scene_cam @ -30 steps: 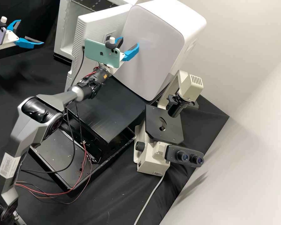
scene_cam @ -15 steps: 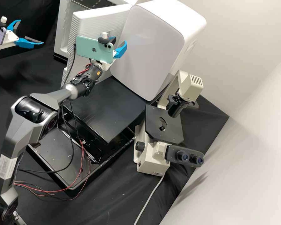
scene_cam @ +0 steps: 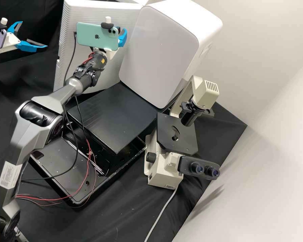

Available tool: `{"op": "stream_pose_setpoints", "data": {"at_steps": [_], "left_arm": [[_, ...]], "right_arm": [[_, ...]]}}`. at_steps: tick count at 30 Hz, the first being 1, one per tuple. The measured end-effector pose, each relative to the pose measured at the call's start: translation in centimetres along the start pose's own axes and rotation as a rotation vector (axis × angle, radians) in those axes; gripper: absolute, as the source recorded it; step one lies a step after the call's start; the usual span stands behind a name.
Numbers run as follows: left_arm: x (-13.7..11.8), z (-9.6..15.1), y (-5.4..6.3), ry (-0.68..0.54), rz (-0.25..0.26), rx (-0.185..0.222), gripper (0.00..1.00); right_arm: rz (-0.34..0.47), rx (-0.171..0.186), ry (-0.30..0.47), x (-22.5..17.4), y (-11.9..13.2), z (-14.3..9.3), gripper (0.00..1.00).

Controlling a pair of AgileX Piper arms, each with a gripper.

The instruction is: Close the incubator door

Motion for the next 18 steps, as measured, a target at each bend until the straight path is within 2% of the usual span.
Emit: {"op": "stream_pose_setpoints", "data": {"at_steps": [3, 6, 18], "left_arm": [[0.0, 0.0, 0.0, 0.000, 0.000, 0.000, 1.00], [0.0, 0.0, 0.0, 0.000, 0.000, 0.000, 1.00], [0.0, 0.0, 0.0, 0.000, 0.000, 0.000, 1.00]], "right_arm": [[0.000, -0.037, 0.062, 0.2, -0.2, -2.2, 0.00], [0.002, -0.058, 0.102, 0.2, -0.5, -3.4, 0.00], [-0.027, -0.055, 0.095, -0.4, -1.1, -3.5, 0.00]]}}
